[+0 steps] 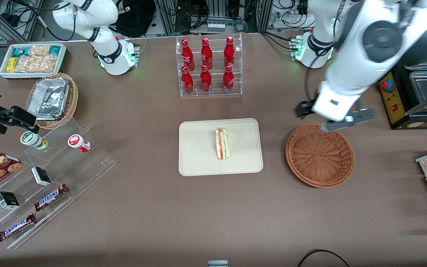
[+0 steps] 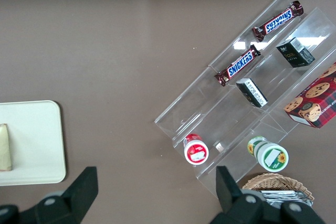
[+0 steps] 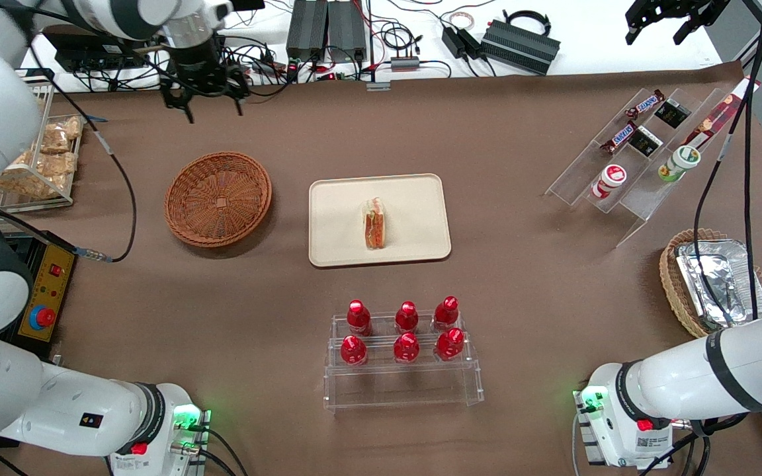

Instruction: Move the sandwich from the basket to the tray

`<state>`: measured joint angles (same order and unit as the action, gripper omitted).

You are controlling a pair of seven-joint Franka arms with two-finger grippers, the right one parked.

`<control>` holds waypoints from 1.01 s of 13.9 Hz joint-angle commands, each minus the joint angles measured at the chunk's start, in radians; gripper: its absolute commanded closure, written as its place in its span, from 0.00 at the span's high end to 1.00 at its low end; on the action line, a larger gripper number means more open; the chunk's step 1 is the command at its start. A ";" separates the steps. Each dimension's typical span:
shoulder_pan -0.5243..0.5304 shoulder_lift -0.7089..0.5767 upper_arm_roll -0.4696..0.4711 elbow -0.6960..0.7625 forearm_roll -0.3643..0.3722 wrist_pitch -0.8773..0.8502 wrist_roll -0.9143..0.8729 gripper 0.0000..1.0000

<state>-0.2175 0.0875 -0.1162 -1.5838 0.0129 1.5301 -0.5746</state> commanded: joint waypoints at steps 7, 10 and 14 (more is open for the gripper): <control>0.181 -0.113 0.010 -0.036 0.041 -0.108 0.364 1.00; 0.211 -0.135 0.029 -0.048 0.032 -0.123 0.449 1.00; 0.214 -0.097 0.030 0.025 0.032 -0.125 0.453 1.00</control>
<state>-0.0094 -0.0176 -0.0801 -1.5970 0.0428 1.4145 -0.1388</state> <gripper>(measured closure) 0.000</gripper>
